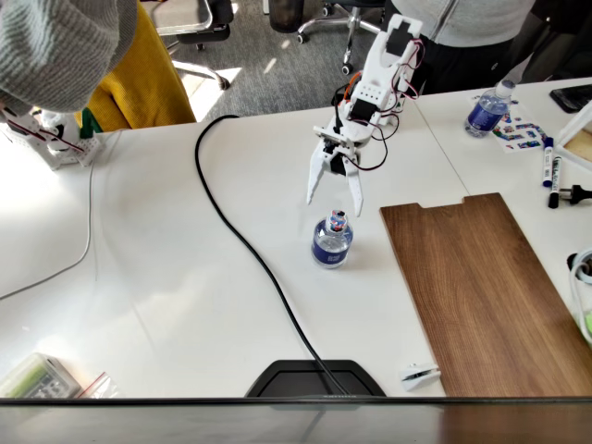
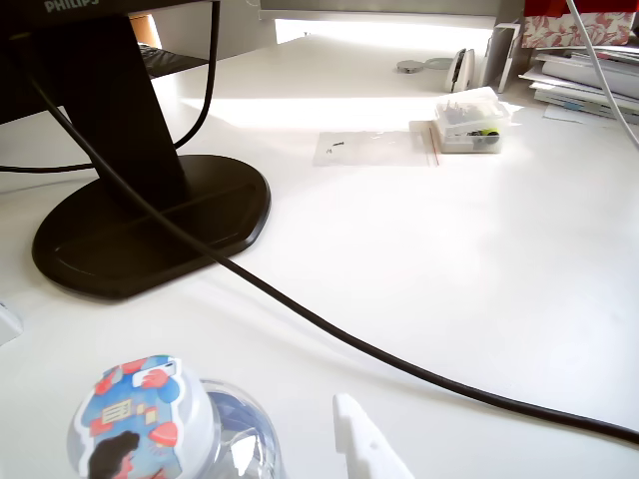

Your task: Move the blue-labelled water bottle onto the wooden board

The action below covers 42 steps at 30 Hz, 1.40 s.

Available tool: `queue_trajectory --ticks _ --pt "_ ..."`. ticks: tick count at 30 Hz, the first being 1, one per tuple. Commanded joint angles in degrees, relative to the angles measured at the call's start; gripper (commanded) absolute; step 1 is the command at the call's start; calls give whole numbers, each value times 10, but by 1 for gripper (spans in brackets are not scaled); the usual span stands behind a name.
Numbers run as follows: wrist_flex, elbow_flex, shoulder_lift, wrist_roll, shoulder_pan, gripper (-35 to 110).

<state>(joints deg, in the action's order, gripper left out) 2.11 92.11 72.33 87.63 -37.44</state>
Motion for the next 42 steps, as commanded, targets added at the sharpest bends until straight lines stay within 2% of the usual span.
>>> queue_trajectory --ticks 1,8,42 --pt "14 -32 2 12 2 41" --pt "26 -42 -11 15 16 37" --pt "56 -157 -132 54 42 35"
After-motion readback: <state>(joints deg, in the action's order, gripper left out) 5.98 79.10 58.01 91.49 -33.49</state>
